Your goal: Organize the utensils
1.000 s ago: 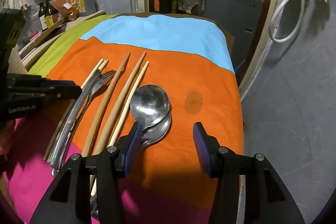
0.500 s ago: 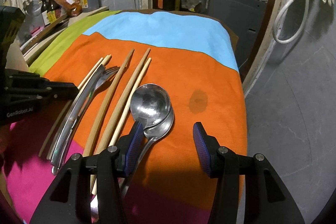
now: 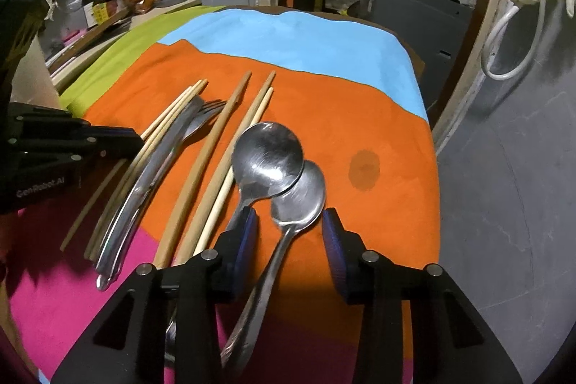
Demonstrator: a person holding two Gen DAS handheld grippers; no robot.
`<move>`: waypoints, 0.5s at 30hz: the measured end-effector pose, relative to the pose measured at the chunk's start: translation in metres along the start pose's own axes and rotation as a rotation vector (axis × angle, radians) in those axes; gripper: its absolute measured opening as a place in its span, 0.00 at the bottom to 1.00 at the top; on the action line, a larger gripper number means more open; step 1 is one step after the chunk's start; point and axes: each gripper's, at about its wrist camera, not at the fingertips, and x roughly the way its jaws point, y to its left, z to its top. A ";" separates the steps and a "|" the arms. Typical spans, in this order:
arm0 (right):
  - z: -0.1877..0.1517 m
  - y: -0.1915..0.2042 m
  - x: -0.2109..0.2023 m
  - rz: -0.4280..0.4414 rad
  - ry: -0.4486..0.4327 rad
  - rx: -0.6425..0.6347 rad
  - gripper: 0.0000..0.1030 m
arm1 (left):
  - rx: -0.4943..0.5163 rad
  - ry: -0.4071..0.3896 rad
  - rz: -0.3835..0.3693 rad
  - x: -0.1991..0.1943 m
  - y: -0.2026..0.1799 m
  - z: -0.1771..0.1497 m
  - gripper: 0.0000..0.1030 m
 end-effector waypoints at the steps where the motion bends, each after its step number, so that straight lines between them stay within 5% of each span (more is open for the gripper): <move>1: 0.000 0.002 0.000 -0.002 0.000 -0.009 0.35 | 0.004 0.002 0.003 -0.001 0.000 -0.002 0.05; 15: 0.004 0.001 0.000 -0.021 0.053 -0.099 0.35 | -0.009 0.019 -0.038 0.001 0.007 0.000 0.05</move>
